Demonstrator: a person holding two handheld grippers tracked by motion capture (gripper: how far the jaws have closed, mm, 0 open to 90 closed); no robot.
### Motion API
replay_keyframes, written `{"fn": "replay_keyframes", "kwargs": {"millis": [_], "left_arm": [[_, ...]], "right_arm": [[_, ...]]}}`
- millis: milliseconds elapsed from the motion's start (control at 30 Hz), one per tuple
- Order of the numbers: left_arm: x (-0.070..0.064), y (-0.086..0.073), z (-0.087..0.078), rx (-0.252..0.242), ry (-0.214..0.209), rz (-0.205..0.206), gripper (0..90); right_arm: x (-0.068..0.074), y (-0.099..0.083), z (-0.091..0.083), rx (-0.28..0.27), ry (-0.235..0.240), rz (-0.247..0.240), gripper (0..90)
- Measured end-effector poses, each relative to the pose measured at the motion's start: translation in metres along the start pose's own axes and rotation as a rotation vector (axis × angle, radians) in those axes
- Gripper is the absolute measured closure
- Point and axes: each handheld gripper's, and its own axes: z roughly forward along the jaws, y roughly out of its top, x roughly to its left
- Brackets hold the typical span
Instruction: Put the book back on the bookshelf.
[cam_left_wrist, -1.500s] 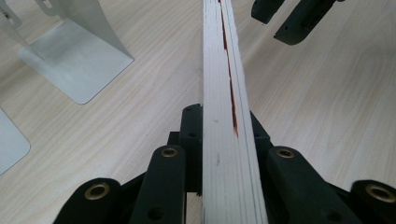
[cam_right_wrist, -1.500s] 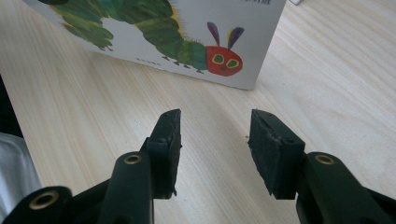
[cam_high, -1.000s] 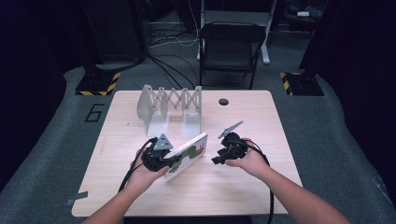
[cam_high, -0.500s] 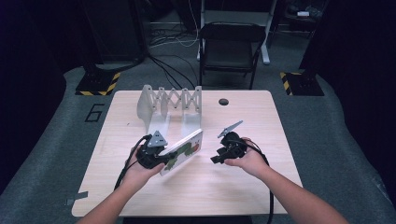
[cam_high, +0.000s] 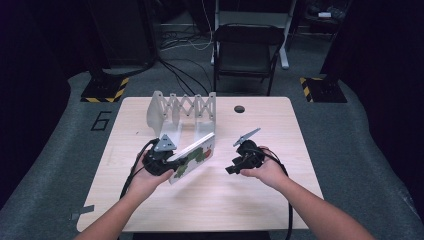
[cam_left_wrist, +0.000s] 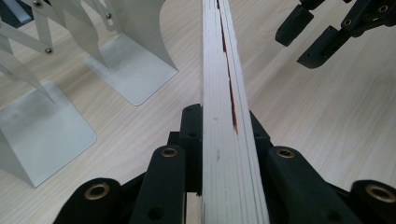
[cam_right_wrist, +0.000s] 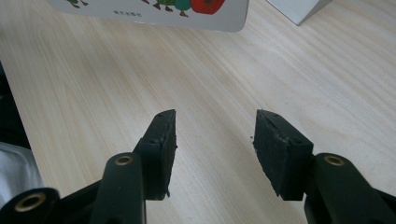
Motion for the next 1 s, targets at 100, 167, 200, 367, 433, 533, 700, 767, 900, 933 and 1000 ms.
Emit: {"fn": "replay_keyframes", "kwargs": {"millis": [100, 167, 200, 367, 433, 533, 700, 767, 900, 933, 1000], "left_arm": [[0.002, 0.002, -0.004, 0.005, -0.001, 0.002, 76.0], [0.003, 0.001, -0.006, -0.007, 0.001, -0.003, 76.0], [0.004, 0.002, -0.008, -0.006, 0.008, -0.001, 76.0], [0.009, 0.002, -0.016, -0.028, 0.019, -0.019, 76.0], [0.011, 0.003, -0.021, -0.033, 0.028, -0.036, 76.0], [0.014, 0.003, -0.024, -0.033, 0.036, -0.033, 76.0], [0.021, 0.004, -0.032, -0.038, 0.043, -0.042, 76.0], [0.025, 0.004, -0.035, -0.036, 0.054, -0.044, 76.0], [0.030, 0.004, -0.042, -0.044, 0.073, -0.059, 76.0], [0.032, 0.004, -0.043, -0.047, 0.075, -0.066, 76.0], [0.036, 0.003, -0.046, -0.048, 0.083, -0.076, 76.0]], "right_arm": [[-0.001, 0.001, 0.000, 0.008, 0.002, -0.014, 48.6], [0.001, 0.002, 0.002, -0.003, 0.002, 0.000, 48.3], [0.002, 0.002, 0.002, 0.001, 0.002, -0.002, 48.1], [0.006, 0.004, 0.005, -0.011, 0.007, -0.022, 47.7], [0.009, 0.006, 0.007, -0.005, 0.005, -0.017, 47.7], [0.012, 0.006, 0.008, -0.021, 0.006, -0.020, 47.7], [0.015, 0.007, 0.011, -0.012, 0.009, -0.047, 47.7], [0.015, 0.008, 0.013, -0.018, 0.004, -0.036, 47.7], [0.014, 0.007, 0.016, -0.014, -0.002, -0.031, 47.7], [0.013, 0.007, 0.016, -0.013, -0.004, -0.044, 47.7], [0.014, 0.006, 0.016, -0.010, -0.004, -0.049, 47.7]]}}
